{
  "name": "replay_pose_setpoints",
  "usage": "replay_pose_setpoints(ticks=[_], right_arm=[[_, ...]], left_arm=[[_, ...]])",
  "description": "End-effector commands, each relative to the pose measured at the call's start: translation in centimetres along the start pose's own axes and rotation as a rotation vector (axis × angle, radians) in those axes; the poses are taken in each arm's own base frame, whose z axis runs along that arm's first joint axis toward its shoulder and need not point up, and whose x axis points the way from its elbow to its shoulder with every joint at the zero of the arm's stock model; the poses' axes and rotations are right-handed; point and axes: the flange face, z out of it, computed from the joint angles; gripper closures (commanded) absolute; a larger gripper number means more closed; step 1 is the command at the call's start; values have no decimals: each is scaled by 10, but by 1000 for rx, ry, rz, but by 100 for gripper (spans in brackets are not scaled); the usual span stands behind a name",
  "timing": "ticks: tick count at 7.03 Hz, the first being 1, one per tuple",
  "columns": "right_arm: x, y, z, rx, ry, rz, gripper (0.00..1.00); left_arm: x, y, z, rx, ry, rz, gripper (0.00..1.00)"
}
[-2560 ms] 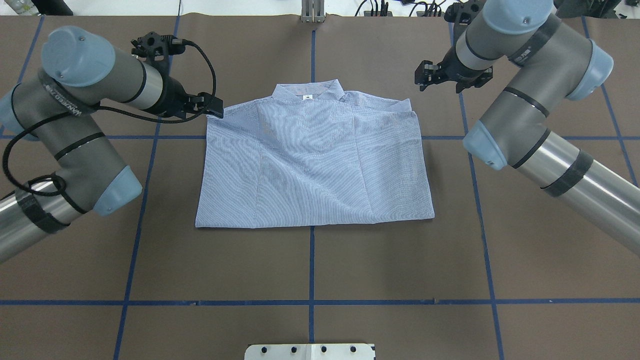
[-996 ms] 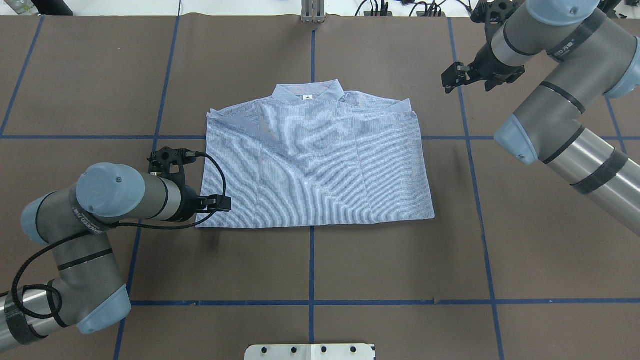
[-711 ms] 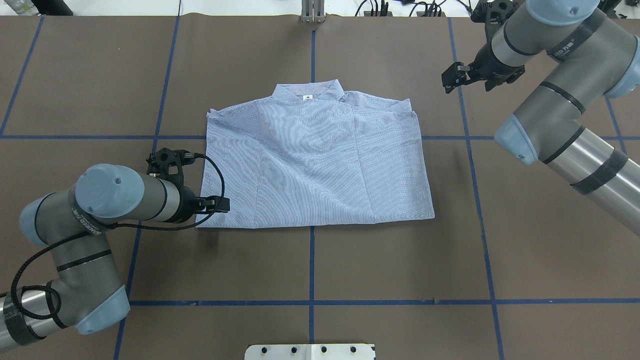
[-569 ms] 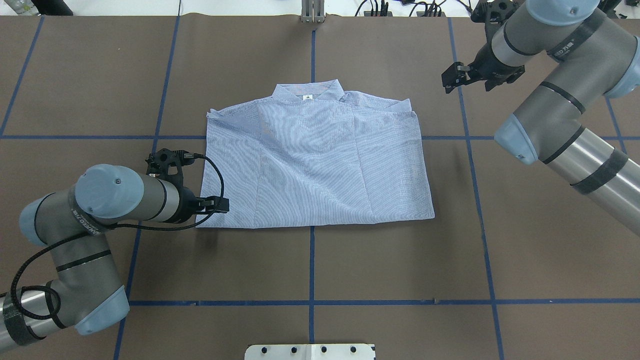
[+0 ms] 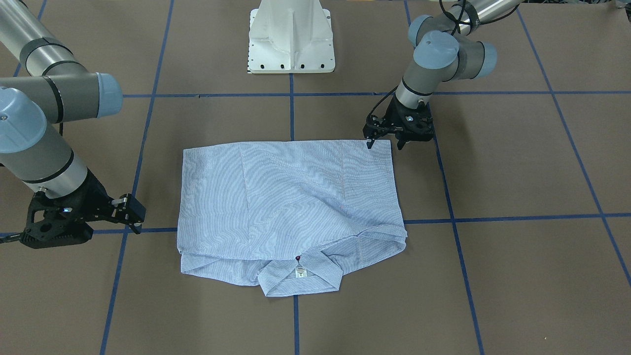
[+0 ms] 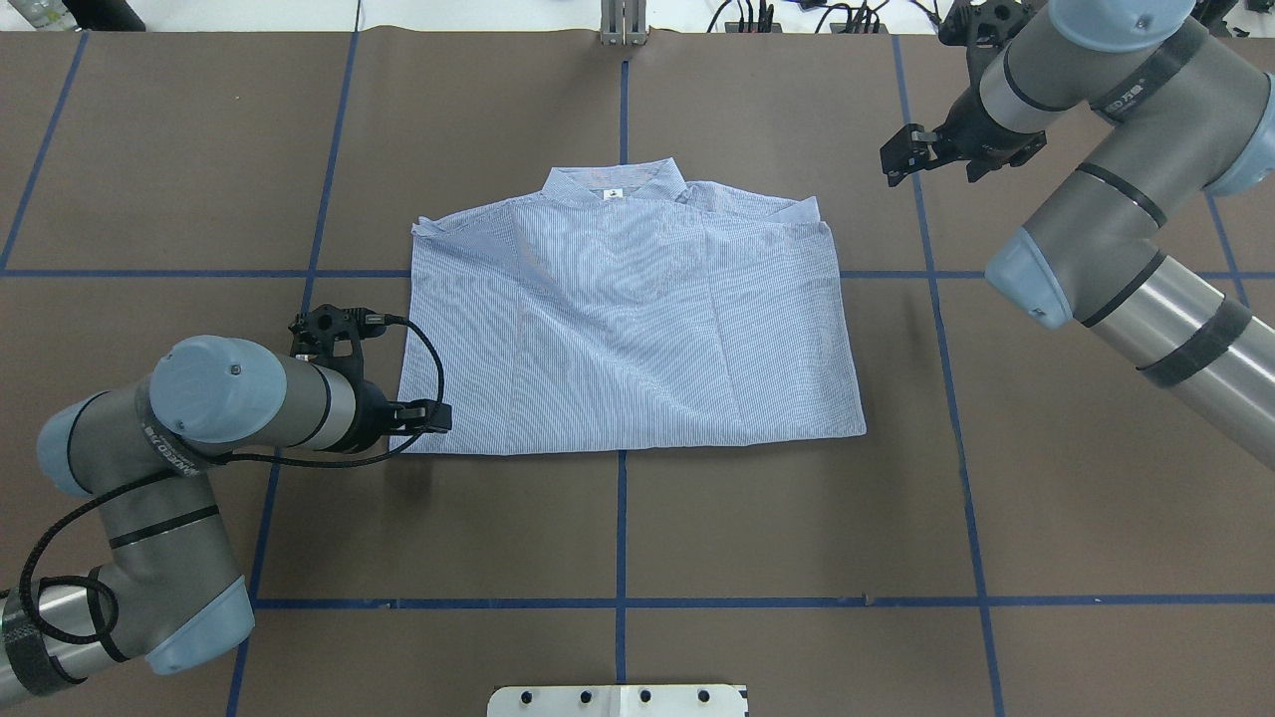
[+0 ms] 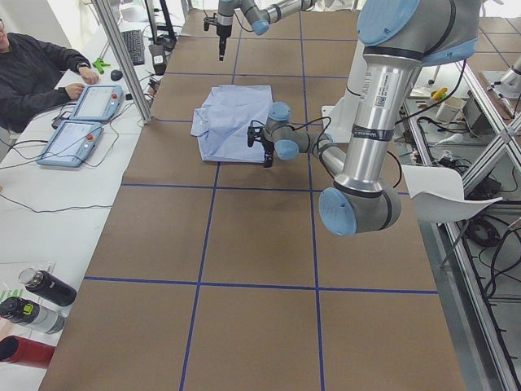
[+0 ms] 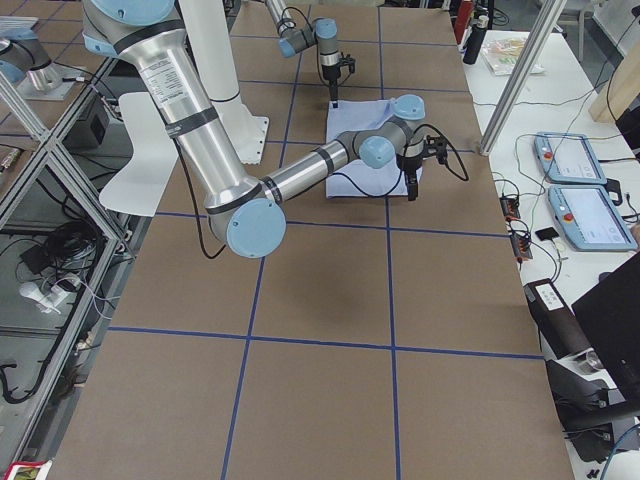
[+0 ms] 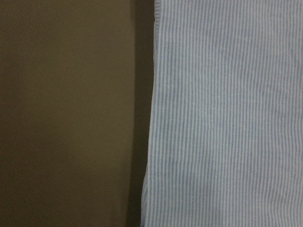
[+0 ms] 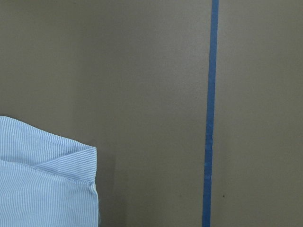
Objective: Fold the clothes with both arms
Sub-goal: 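Lower the left gripper to the shirt edge nearest it and grasp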
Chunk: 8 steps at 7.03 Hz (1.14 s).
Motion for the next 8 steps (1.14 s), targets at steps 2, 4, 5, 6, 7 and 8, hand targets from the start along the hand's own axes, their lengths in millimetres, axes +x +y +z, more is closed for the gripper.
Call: replay_pose_setpoints(ticks=[2, 4, 5, 6, 7, 8], right_arm=[[0, 0, 0, -1, 0, -1, 0], [1, 0, 1, -2, 1, -1, 0], [1, 0, 1, -2, 1, -1, 0], [1, 0, 1, -3, 2, 0, 0], [1, 0, 1, -2, 1, 1, 0], [0, 0, 0, -1, 0, 0, 0]], left_arm=[[3, 2, 0, -4, 4, 2, 25], [7, 1, -2, -3, 11, 4, 68], [9, 1, -5, -2, 17, 4, 96], [7, 2, -5, -2, 16, 0, 100], [7, 1, -10, 2, 21, 0, 100], [6, -3, -16, 7, 17, 0, 100]])
